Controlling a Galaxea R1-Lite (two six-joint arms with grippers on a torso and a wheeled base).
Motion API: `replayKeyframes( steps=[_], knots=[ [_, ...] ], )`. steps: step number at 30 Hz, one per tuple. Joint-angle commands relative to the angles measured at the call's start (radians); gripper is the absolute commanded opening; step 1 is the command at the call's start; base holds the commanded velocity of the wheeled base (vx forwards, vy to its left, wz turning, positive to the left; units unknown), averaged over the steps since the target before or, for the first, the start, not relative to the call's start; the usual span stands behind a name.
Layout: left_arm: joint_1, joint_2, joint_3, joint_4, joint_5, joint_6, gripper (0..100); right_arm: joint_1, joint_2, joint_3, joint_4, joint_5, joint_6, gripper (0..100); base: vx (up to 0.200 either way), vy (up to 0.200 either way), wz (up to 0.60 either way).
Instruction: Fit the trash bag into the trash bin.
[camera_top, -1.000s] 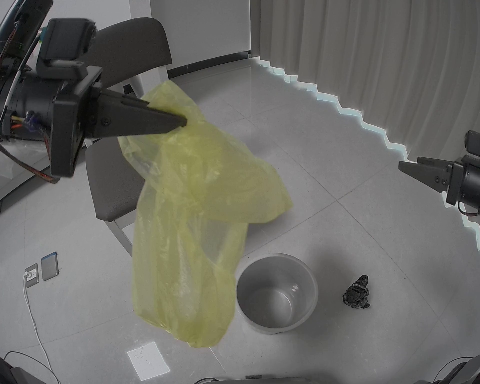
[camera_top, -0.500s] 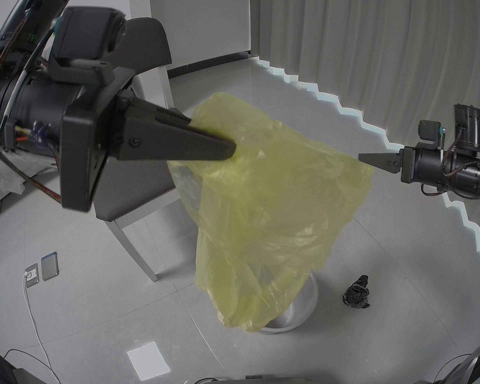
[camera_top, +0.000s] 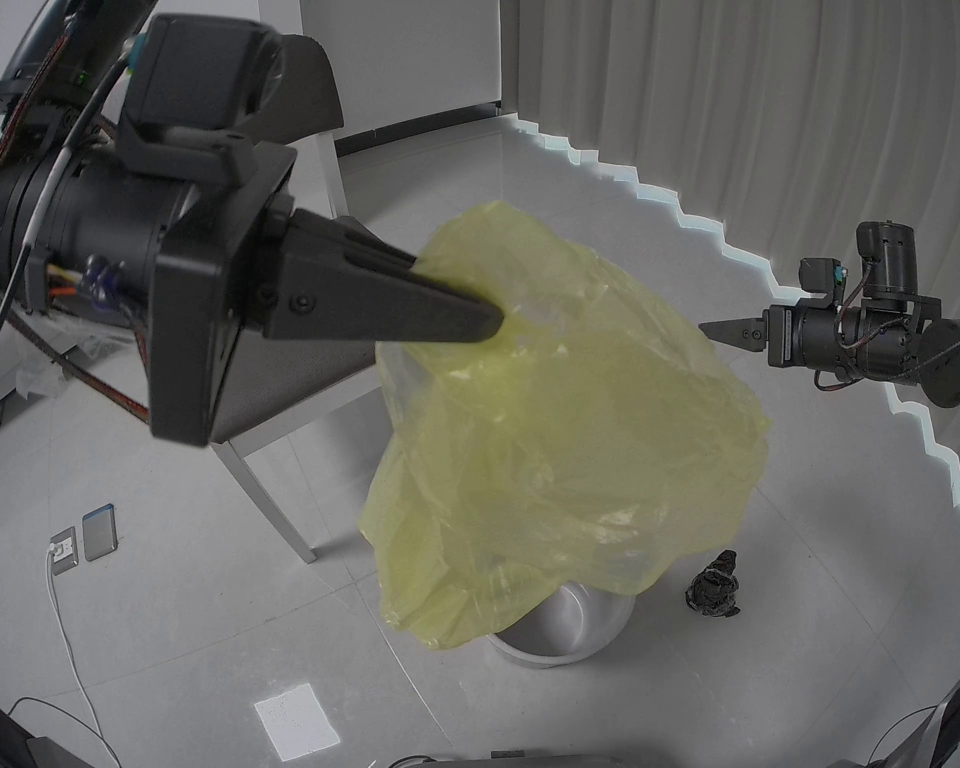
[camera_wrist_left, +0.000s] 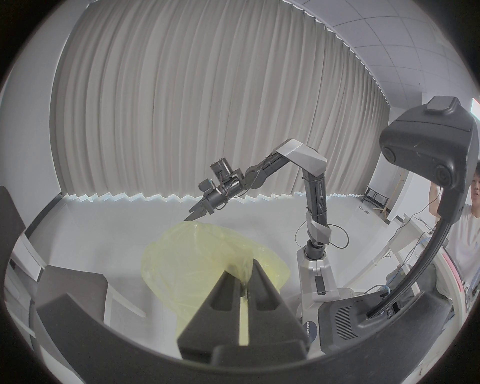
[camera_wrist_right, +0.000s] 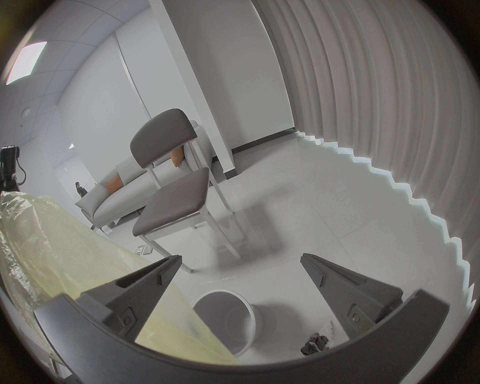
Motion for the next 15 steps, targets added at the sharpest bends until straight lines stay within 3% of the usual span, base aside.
replayKeyframes(
  steps=[1, 8, 15],
  knots=[
    [0.029, 0.015, 0.003, -0.012, 0.001, 0.005, 0, -0.030, -0.069, 0.039, 0.031, 0.001, -0.023, 100, 0.000, 0.000, 0.00],
    [0.078, 0.017, 0.009, -0.025, 0.001, 0.014, 0, -0.042, -0.218, 0.180, 0.111, 0.001, -0.106, 100, 0.000, 0.000, 0.00],
    [0.091, 0.008, 0.004, -0.026, 0.001, 0.015, 0, -0.013, -0.281, 0.296, 0.112, 0.001, -0.130, 100, 0.000, 0.000, 0.00]
  ],
)
